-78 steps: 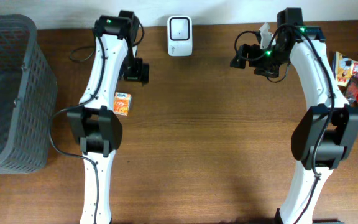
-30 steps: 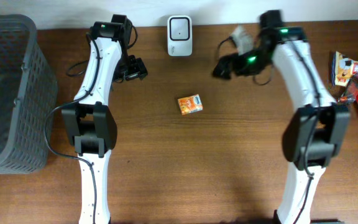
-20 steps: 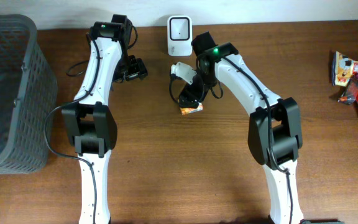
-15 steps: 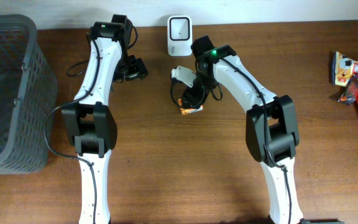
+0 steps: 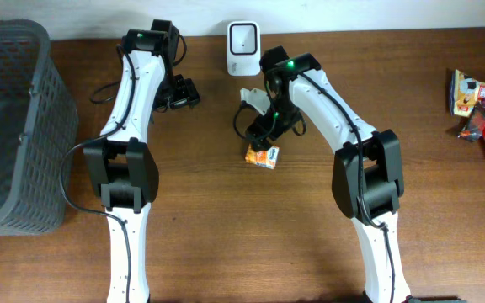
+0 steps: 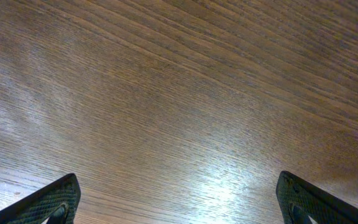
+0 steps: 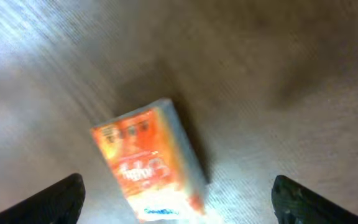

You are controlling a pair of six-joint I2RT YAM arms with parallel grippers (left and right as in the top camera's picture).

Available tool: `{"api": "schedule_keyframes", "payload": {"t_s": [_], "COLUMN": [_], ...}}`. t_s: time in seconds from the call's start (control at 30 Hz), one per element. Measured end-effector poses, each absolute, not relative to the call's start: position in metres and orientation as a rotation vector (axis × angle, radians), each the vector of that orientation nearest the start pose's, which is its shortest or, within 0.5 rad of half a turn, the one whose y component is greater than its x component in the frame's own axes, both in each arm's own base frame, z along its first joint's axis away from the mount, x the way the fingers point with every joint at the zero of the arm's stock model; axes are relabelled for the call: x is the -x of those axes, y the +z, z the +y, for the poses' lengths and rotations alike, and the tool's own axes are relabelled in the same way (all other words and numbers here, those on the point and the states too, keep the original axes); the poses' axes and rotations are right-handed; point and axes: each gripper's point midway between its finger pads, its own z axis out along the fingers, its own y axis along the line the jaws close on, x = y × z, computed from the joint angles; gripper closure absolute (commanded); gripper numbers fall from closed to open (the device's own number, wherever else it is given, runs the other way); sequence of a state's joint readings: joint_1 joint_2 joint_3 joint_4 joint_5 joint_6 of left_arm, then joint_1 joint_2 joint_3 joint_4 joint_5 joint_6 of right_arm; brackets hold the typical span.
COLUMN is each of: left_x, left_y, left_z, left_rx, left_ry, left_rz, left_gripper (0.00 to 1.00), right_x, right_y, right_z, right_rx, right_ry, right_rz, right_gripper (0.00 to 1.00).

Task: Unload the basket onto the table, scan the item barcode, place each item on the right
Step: 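Grasp the orange tissue box with the right gripper, then hold the orange tissue box up to the scanner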

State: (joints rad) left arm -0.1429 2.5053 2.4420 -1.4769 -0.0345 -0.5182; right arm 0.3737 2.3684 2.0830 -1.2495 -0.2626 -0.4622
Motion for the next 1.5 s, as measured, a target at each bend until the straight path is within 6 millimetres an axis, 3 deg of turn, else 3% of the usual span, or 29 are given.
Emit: {"api": "schedule_keyframes", "payload": {"t_s": [0.03,0.1,0.2,0.33,0.5,0.53,0.57,0.63,0.67,0.7,0.77,0.83,0.97,1.2,1.37,1.4,1.5], "left_x": [-0.484,-0.484,-0.484,-0.484,-0.484,-0.484,-0.484,-0.484,-0.484,-0.484,-0.484,-0.484,-0.484,-0.484,-0.484,-0.484,-0.484], "left_y": [0.069,0.069,0.069,0.069,0.069,0.069,0.069,0.069,0.069,0.069,0.069,0.069,0.069,0.069,0.069,0.069,0.069], "left_z": [-0.064,-0.064,-0.064,-0.064,-0.064,-0.064,-0.064,-0.064,-0.064,-0.064,-0.064,-0.064,-0.064,-0.064,-0.064,-0.064,-0.064], "left_rx": [0.579,0.579,0.579,0.579,0.580,0.580,0.581,0.584,0.584,0.584,0.584,0.584,0.584,0.584,0.584,0.584,0.584], "left_ry": [0.036,0.036,0.036,0.036,0.036,0.036,0.036,0.036,0.036,0.036,0.036,0.036,0.036,0.036,0.036,0.036,0.036], "left_rz": [3.047,3.047,3.047,3.047,3.047,3.047,3.047,3.046,3.046,3.046,3.046,3.046,3.046,3.046,3.046,3.046,3.046], "left_gripper": [0.01,0.01,0.01,0.01,0.01,0.01,0.01,0.01,0.01,0.01,0.01,0.01,0.01,0.01,0.01,0.01,0.01], "right_x": [-0.426,-0.418,-0.388,-0.384,-0.382,-0.384,-0.387,-0.392,-0.392,-0.397,-0.406,-0.407,-0.406,-0.398,-0.399,-0.399,-0.402], "right_y": [0.045,0.035,0.013,0.011,0.014,0.016,0.018,0.022,0.022,0.022,0.021,0.021,0.021,0.020,0.013,0.013,0.014], "right_z": [0.213,0.211,0.208,0.210,0.215,0.217,0.219,0.222,0.222,0.224,0.225,0.225,0.225,0.223,0.226,0.227,0.225], "right_rx": [1.274,1.339,1.506,1.562,1.509,1.399,1.307,1.045,0.949,0.903,0.914,1.060,1.240,1.287,1.291,1.290,1.225], "right_ry": [0.378,0.397,0.501,0.536,0.594,0.606,0.616,0.637,0.644,0.640,0.618,0.614,0.608,0.627,0.650,0.656,0.676], "right_rz": [2.771,2.764,2.759,2.721,2.739,2.799,2.839,2.958,3.000,2.999,2.960,2.886,2.789,2.792,2.764,2.761,2.786], "right_gripper": [0.20,0.32,0.53,0.57,0.50,0.39,0.37,0.17,0.18,0.30,0.32,0.46,0.47,0.50,0.91,0.96,0.96]}}
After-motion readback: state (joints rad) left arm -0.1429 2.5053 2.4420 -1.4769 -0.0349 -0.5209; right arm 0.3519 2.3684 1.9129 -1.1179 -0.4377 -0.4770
